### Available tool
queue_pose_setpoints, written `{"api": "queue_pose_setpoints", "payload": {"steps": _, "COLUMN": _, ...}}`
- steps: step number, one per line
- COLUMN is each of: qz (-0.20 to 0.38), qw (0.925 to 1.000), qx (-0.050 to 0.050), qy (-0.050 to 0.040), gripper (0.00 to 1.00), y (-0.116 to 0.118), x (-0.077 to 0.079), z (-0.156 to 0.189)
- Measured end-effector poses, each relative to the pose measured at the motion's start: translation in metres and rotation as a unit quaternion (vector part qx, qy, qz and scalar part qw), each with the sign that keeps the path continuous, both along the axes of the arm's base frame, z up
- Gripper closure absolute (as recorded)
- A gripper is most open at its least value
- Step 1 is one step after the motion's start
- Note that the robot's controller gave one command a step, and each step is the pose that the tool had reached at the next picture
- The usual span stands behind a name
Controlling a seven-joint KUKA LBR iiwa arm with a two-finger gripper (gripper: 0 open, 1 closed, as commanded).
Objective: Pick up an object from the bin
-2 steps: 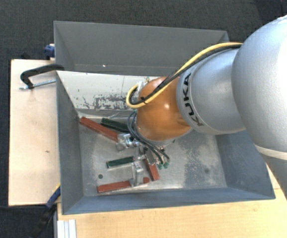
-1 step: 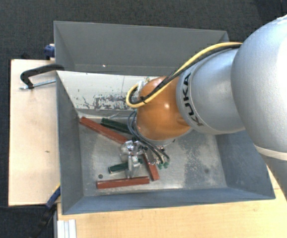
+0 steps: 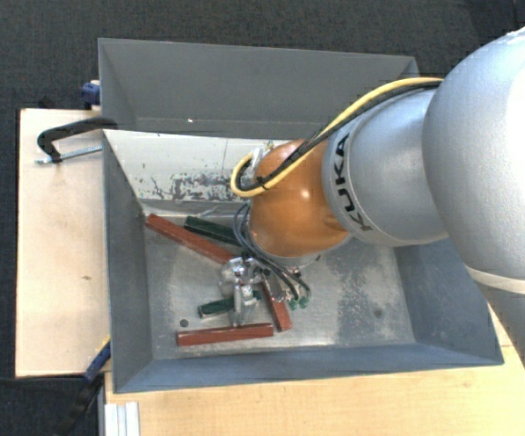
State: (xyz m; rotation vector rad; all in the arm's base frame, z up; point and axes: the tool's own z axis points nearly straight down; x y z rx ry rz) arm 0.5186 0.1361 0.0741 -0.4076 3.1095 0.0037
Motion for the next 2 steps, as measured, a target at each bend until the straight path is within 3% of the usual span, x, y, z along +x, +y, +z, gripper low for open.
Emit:
{"api": "queue_pose_setpoints", "payload": {"steps": 1, "qz": 0.207, "qw": 0.9784, "qx": -0.001, "qy": -0.0009, "gripper": 1.00, "y": 0.0290, "x": 0.0143, "z": 0.0556}}
{"api": "queue_pose_setpoints", "payload": {"steps": 2, "qz": 0.207, "qw": 0.9784, "qx": -0.001, "qy": -0.0007, "gripper": 1.00, "y": 0.0288, "x": 0.0143, "z": 0.0556}}
